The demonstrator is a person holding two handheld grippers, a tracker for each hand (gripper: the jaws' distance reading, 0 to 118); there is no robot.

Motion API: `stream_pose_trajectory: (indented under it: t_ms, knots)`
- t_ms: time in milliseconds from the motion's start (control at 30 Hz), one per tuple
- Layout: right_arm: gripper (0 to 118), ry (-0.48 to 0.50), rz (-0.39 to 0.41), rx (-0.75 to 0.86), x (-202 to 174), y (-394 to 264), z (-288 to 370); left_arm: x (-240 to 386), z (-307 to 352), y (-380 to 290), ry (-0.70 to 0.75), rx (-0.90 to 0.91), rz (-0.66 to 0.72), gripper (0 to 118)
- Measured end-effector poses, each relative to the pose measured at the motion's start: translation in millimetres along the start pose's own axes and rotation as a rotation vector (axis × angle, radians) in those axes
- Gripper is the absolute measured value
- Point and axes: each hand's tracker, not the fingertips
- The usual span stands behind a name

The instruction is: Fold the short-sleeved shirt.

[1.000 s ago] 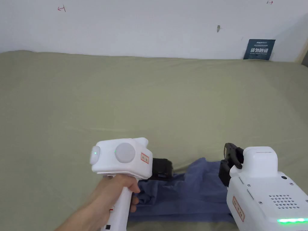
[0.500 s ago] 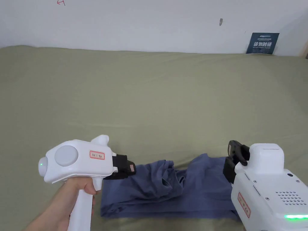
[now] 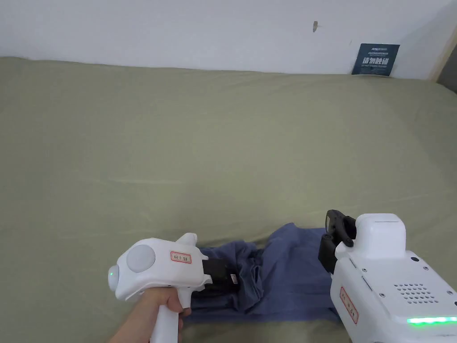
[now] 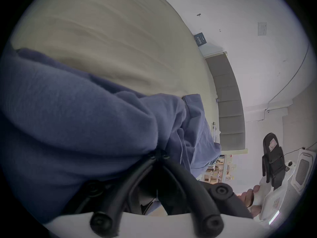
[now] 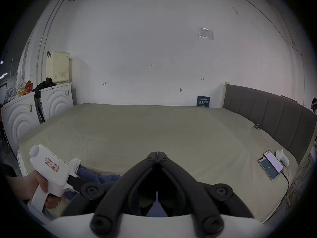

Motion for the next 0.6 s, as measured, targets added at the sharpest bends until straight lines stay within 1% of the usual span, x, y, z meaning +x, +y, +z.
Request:
stream_pose_trajectory:
  t_ms: [67, 133, 167, 200, 300, 333, 367, 400, 433, 500, 533, 567, 600]
  knots:
    - [0, 0.003, -0.011, -0.003, 0, 0, 0, 8, 7, 4, -0.004, -0.006, 0.018, 0]
    - [0, 0.0, -0.018, 0.001, 0, 1, 1, 18, 39, 5, 0.013, 0.017, -0.019, 0]
    - [0, 0.004, -0.02, 0.002, 0, 2, 1, 25, 55, 9, -0.052, 0.077, -0.064, 0]
    - [0, 0.005, -0.021, 0.003, 0, 3, 1, 27, 76, 12, -0.063, 0.096, -0.078, 0]
    - [0, 0.012, -0.015, 0.009, -1, 5, 2, 22, 129, 18, 0.008, 0.166, -0.104, 0]
    - [0, 0.012, -0.014, 0.013, -1, 5, 2, 13, 143, 21, 0.095, 0.184, -0.114, 0]
    - [0, 0.012, -0.014, 0.017, -2, 6, 3, 3, 152, 24, 0.155, 0.194, -0.13, 0]
    - [0, 0.013, -0.015, 0.02, -2, 6, 3, -9, 158, 27, 0.2, 0.187, -0.112, 0]
    - [0, 0.013, -0.017, 0.025, -2, 6, 3, -15, 160, 24, 0.216, 0.178, -0.076, 0]
    - [0, 0.011, -0.019, 0.027, -3, 7, 4, -31, 163, 24, 0.165, 0.135, -0.058, 1]
    - [0, 0.012, -0.017, 0.026, -3, 7, 3, -35, 162, 21, 0.135, 0.112, -0.052, 4]
    - [0, 0.012, -0.015, 0.027, -3, 8, 3, -36, 159, 20, 0.111, 0.099, -0.052, 24]
    - [0, 0.01, -0.011, 0.027, -3, 8, 3, -40, 155, 19, 0.08, 0.081, -0.052, 80]
